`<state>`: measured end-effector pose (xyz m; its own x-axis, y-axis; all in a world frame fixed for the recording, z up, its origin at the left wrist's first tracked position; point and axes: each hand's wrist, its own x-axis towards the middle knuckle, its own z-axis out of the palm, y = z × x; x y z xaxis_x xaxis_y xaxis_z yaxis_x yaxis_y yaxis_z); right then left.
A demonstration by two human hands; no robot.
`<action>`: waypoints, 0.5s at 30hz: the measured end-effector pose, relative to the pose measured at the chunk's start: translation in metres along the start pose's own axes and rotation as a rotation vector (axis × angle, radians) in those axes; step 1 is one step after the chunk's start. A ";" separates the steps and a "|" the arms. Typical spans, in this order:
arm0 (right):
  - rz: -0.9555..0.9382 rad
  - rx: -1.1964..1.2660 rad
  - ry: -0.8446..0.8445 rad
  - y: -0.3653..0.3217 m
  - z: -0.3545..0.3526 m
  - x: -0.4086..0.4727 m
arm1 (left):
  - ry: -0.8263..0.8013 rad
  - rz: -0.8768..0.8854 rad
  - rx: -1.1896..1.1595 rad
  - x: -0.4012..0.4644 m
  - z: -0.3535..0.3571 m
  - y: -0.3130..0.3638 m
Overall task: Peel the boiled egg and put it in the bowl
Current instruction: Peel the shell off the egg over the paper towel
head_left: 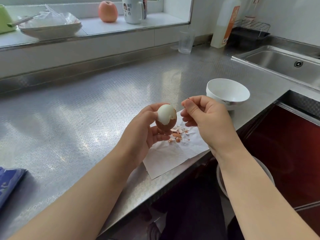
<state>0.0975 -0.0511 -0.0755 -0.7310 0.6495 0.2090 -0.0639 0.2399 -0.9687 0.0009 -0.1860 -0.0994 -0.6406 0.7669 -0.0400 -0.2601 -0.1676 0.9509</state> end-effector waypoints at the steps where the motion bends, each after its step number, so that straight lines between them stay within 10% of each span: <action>1: -0.009 -0.019 0.025 0.000 -0.002 0.000 | 0.003 0.002 -0.010 0.000 0.000 0.000; 8: -0.059 -0.531 -0.087 0.013 -0.008 -0.008 | 0.017 0.024 -0.065 0.000 -0.001 -0.001; 15: -0.104 -0.218 0.016 0.007 0.009 -0.014 | 0.042 0.037 -0.083 0.000 0.001 0.000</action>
<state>0.1011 -0.0654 -0.0863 -0.7174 0.6240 0.3098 0.0111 0.4549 -0.8905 0.0017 -0.1856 -0.0989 -0.6803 0.7327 -0.0194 -0.2930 -0.2475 0.9235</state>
